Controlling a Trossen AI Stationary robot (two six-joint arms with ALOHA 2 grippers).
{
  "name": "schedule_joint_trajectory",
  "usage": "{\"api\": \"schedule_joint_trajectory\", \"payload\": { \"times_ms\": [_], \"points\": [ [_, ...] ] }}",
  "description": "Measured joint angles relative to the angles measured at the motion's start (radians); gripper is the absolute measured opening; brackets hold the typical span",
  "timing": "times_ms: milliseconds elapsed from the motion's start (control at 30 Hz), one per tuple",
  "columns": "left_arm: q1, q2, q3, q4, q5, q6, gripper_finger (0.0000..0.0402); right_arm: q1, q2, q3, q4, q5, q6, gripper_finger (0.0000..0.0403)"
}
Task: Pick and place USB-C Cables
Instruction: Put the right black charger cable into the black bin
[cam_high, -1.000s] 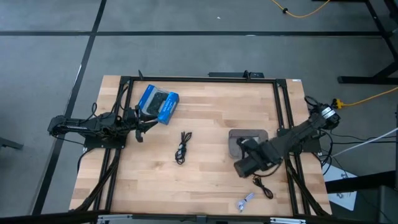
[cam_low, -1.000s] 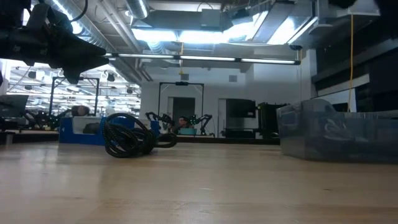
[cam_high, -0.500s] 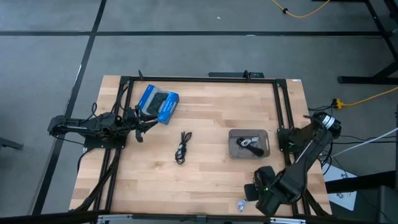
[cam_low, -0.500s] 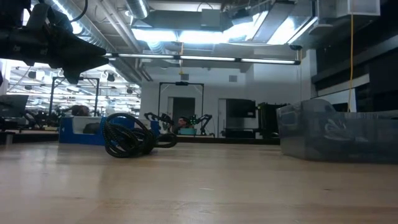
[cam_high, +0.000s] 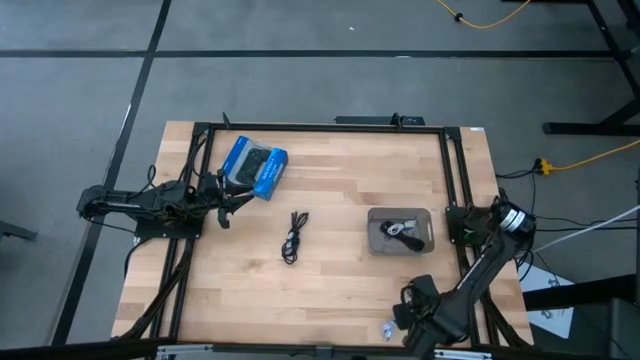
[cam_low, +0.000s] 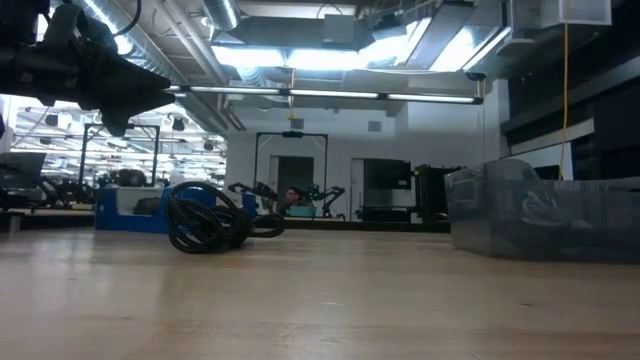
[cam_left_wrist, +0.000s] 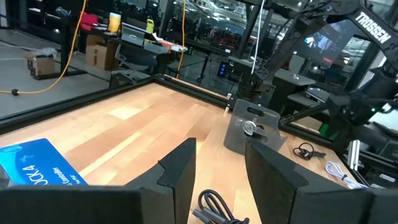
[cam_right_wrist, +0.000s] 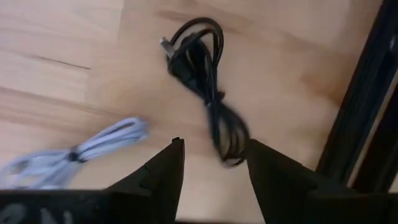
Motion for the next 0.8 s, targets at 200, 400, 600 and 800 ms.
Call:
{"api": "schedule_joint_trajectory", "payload": {
  "times_ms": [200, 400, 600, 800],
  "points": [
    [0.000, 0.000, 0.000, 0.000, 0.000, 0.000, 0.0131, 0.000, 0.042, -0.005, 0.000, 0.001, -0.262, 0.0176],
    [0.000, 0.000, 0.000, 0.000, 0.000, 0.000, 0.0131, 0.000, 0.058, -0.005, -0.001, 0.034, -0.368, 0.0176],
    [0.000, 0.000, 0.000, 0.000, 0.000, 0.001, 0.0131, -0.001, 0.059, -0.005, -0.220, 0.060, -0.316, 0.0176],
    [0.000, 0.000, 0.000, 0.000, -0.002, 0.001, 0.0131, -0.002, 0.016, -0.081, -0.293, 0.091, -0.234, 0.0173]
  ]
}}
